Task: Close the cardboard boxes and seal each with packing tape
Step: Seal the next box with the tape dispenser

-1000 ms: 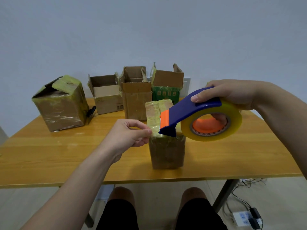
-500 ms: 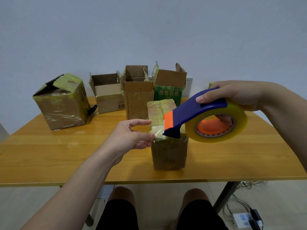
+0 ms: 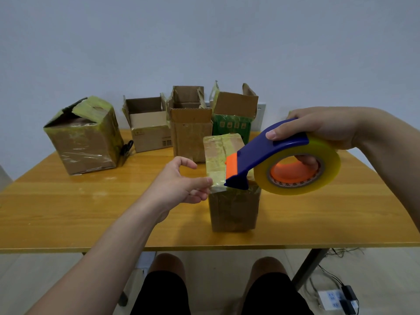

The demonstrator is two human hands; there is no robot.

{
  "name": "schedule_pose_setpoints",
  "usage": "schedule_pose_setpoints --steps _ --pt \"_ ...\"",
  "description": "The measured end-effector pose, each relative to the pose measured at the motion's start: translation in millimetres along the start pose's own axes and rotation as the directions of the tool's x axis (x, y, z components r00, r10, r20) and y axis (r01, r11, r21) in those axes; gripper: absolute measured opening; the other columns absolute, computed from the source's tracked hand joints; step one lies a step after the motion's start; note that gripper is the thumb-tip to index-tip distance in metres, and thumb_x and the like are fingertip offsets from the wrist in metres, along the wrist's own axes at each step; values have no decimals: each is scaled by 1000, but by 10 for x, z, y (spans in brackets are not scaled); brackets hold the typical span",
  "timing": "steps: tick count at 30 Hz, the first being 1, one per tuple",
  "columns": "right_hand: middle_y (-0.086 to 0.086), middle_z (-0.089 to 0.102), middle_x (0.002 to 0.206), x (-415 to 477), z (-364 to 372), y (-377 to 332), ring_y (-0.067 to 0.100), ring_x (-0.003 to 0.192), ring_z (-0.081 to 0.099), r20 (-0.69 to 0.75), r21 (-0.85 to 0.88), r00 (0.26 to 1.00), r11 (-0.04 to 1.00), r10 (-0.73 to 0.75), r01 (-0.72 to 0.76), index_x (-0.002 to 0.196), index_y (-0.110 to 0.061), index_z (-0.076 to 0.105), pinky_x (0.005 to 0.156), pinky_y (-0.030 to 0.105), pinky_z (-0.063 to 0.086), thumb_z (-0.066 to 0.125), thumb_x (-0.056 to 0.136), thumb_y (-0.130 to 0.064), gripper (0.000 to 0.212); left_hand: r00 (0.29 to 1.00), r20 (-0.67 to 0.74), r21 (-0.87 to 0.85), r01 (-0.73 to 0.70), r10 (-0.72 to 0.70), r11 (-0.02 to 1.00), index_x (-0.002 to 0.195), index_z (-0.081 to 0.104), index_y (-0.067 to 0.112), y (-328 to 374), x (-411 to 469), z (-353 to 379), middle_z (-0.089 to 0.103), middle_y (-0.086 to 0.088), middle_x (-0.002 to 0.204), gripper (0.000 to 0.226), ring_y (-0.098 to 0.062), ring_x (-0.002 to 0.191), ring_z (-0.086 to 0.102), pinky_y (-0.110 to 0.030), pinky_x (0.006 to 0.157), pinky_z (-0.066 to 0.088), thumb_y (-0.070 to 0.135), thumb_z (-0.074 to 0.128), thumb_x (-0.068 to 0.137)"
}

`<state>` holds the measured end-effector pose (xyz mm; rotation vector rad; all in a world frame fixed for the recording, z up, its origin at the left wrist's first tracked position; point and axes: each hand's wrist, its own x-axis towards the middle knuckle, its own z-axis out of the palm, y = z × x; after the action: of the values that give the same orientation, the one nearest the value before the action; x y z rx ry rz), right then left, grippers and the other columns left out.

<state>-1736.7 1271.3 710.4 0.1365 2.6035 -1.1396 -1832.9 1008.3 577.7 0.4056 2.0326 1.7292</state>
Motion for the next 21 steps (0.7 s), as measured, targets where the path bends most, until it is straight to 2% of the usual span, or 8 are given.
schedule_pose_setpoints --steps 3,6,10,12,14,16,19,21 --pt "36 67 100 -6 0 -13 32 63 62 19 5 1000 1000 13 -13 99 -11 78 58 34 58 84 52 -71 77 1000 2 22 1 -1 1000 124 50 19 9 20 11 79 -13 83 50 -18 64 72 -24 55 58 15 83 87" --pt "32 69 100 -6 1 -5 30 64 63 24 10 999 1000 25 -25 98 -14 78 58 33 58 85 48 -73 78 1000 -4 78 -7 8 997 123 50 21 20 36 29 79 -11 83 49 -18 64 73 -25 57 58 19 83 86" --pt "30 70 100 10 8 -6 26 60 64 18 24 998 998 58 -59 97 -13 78 56 32 58 75 70 -59 53 999 22 236 22 -28 972 118 50 23 46 37 64 79 -7 78 47 -18 66 76 -25 58 58 38 81 87" --pt "30 70 97 16 6 -6 25 58 64 20 34 998 997 64 -64 95 -13 78 55 32 57 70 73 -54 48 996 46 351 54 -75 935 117 49 24 76 47 68 78 -7 80 48 -18 68 75 -28 61 59 47 78 88" --pt "30 69 94 27 6 4 24 55 63 24 38 998 997 61 -62 96 -11 78 53 31 56 69 74 -53 49 1000 0 516 8 -10 856 119 47 27 130 86 60 75 -3 92 50 -17 80 72 -34 70 62 46 80 86" --pt "29 69 92 44 0 15 24 54 62 21 46 998 997 59 -60 99 -8 77 51 30 56 68 74 -52 51 982 -34 594 -130 186 794 124 45 29 207 149 109 67 3 104 50 -14 95 67 -38 81 62 30 80 88" --pt "23 70 86 56 -18 25 22 53 62 36 62 998 996 60 -63 92 -14 79 50 29 55 70 74 -52 43 915 -19 422 -358 403 833 134 44 28 340 264 361 62 9 120 43 -8 110 61 -23 79 55 14 65 99" --pt "23 69 85 54 -36 63 24 56 62 41 56 998 997 54 -56 84 -18 80 53 30 55 75 72 -55 40 941 10 192 -333 337 923 141 41 28 419 344 580 60 9 127 37 -4 105 59 -21 75 52 28 56 107"
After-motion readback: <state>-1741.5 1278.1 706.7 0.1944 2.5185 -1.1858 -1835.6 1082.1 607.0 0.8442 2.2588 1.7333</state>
